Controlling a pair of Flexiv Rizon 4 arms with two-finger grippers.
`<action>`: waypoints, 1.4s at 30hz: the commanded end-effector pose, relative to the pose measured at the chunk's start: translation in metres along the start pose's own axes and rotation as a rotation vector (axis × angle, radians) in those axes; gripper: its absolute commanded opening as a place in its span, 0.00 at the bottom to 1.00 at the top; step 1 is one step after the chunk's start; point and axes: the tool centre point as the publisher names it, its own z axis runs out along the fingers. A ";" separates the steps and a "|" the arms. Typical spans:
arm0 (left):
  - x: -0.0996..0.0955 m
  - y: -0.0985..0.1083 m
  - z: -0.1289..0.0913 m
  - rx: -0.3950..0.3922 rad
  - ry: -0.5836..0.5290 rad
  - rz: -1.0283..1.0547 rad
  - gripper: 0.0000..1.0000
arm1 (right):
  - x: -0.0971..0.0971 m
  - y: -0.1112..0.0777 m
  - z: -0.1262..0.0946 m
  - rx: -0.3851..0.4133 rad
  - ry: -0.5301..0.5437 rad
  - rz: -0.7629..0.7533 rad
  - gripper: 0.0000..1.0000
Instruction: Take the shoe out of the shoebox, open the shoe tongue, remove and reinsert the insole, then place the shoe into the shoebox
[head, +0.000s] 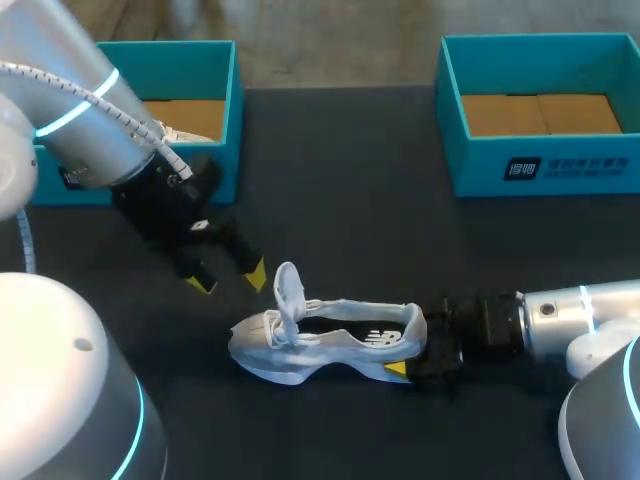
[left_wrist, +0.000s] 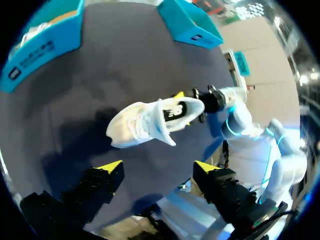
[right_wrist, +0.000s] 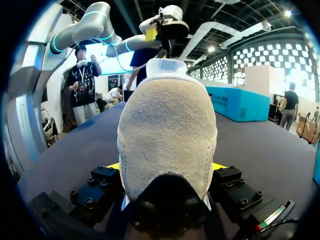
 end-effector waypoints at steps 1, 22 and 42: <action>0.020 -0.007 -0.012 -0.139 -0.144 0.253 0.00 | 0.001 -0.001 0.000 0.005 0.000 0.001 0.00; 0.057 -0.010 -0.005 -0.462 -0.388 0.798 0.00 | 0.001 -0.001 0.000 0.005 0.000 0.001 0.00; 0.067 -0.064 0.071 -0.465 -0.363 1.018 0.00 | 0.001 -0.001 0.000 0.005 0.000 0.001 0.00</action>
